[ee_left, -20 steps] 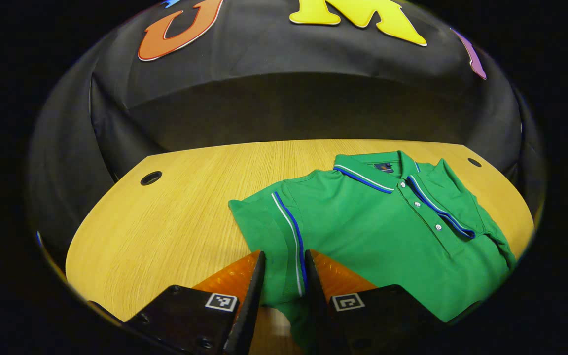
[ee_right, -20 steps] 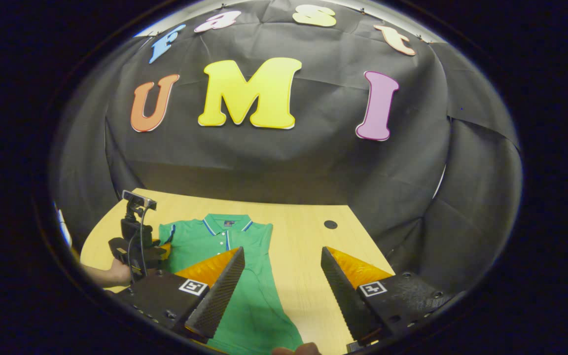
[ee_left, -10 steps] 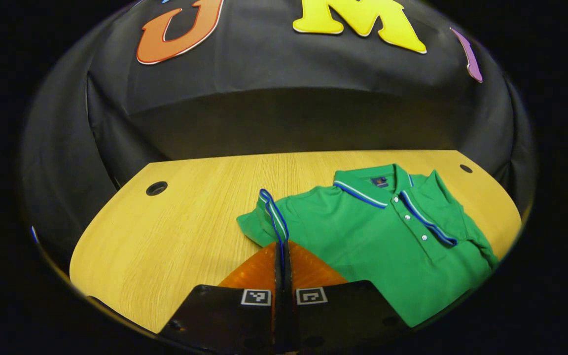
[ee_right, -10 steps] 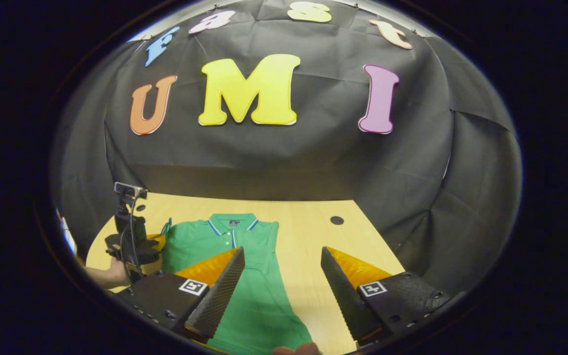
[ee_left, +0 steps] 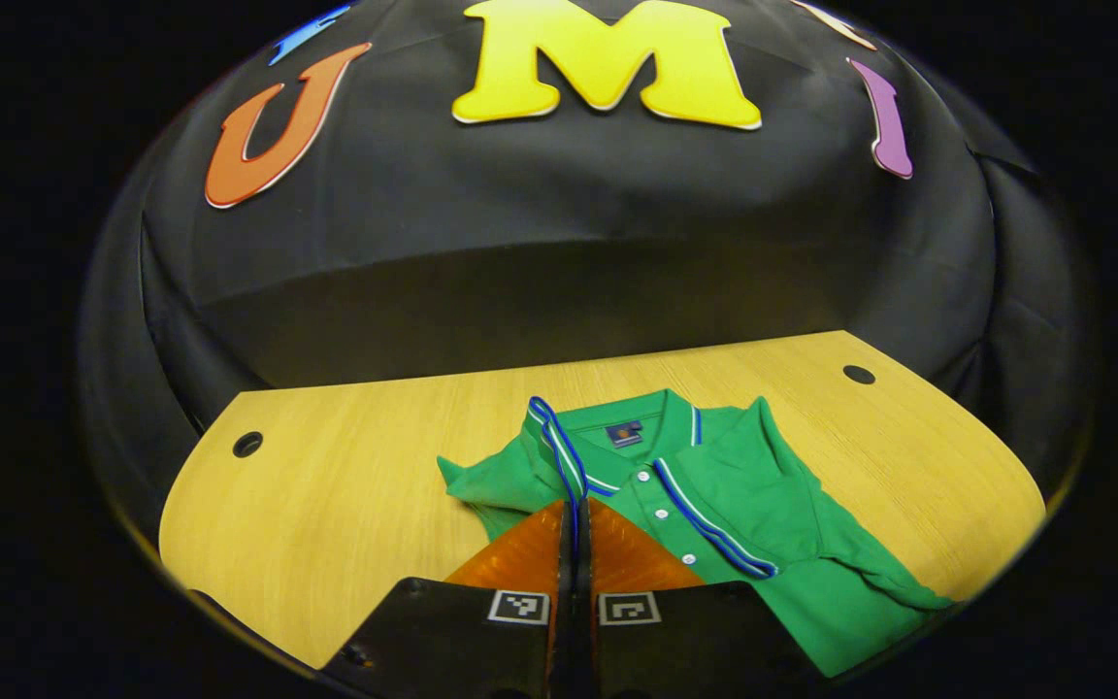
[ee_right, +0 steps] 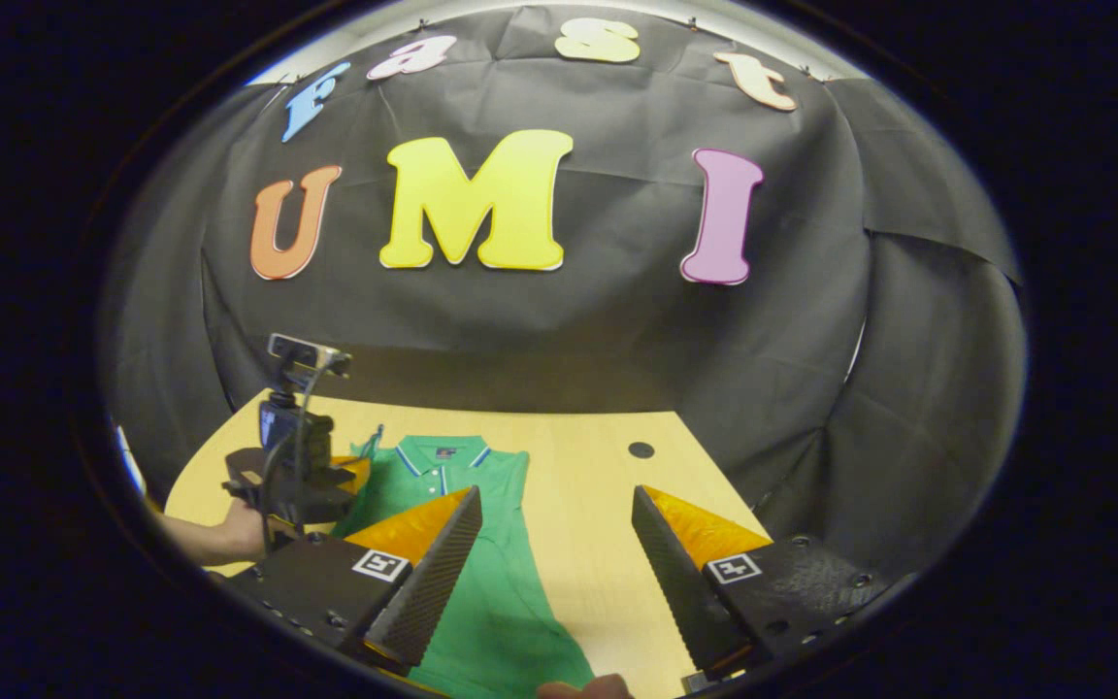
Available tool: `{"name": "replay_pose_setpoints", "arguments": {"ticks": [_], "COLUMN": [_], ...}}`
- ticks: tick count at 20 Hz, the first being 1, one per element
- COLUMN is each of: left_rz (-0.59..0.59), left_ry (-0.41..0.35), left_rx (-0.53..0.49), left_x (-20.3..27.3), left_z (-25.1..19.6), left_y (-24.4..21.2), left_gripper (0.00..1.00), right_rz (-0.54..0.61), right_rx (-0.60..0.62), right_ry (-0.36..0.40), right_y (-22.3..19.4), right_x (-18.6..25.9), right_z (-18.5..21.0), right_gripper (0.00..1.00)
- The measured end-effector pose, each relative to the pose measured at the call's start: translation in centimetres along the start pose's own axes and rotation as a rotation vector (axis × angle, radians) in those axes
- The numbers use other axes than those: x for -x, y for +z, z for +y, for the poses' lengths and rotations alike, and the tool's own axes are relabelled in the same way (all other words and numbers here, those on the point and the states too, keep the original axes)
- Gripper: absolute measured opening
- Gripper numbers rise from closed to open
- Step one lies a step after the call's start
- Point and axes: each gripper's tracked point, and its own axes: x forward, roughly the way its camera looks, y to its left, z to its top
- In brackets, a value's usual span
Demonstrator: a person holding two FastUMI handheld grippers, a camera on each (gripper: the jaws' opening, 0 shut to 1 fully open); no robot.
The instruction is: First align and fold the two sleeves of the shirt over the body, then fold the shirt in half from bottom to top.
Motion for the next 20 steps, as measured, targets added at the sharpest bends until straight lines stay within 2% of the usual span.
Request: {"name": "replay_pose_setpoints", "arguments": {"ticks": [1,2,4,5,6,8,9,10,16,20], "left_rz": [0.024,0.045,0.074,0.069,0.046,-0.006,-0.032,-0.053,-0.132,-0.184], "left_ry": [0.007,0.007,-0.034,-0.04,-0.024,-0.006,0.008,0.031,0.075,0.109], "left_rx": [-0.006,-0.004,0.007,0.016,0.02,0.046,0.06,0.069,0.151,0.164], "left_x": [-0.7,-1.1,-1.1,-0.9,-0.1,0.6,1.2,2.0,11.5,18.1], "left_z": [-0.8,-1.7,-3.6,-4.1,-3.9,-3.4,-2.9,-2.3,0.6,3.1], "left_y": [-0.7,-1.4,-2.0,-2.0,-1.4,-0.2,0.4,1.0,3.1,3.2], "left_gripper": [0.06,0.11,0.18,0.33,0.73,0.76,0.9,1.0,1.0,1.0], "right_rz": [0.0,0.002,0.004,0.002,-0.001,-0.005,-0.012,-0.022,-0.078,-0.072], "right_rx": [0.0,-0.003,-0.014,-0.017,-0.015,-0.014,-0.016,-0.015,0.007,0.019], "right_ry": [-0.007,-0.013,-0.024,-0.028,-0.028,-0.019,-0.01,0.001,0.079,0.101], "right_y": [-0.1,-0.3,-0.6,-0.5,-0.6,-0.6,-0.3,-0.1,0.8,-1.0], "right_x": [0.3,0.4,0.7,0.8,0.8,1.0,1.1,1.2,2.9,4.7], "right_z": [-0.5,-0.9,-1.7,-2.0,-2.0,-1.8,-1.5,-1.3,0.7,1.2], "right_gripper": [0.95,0.95,0.95,0.95,0.95,0.95,0.95,0.95,0.97,0.97]}}
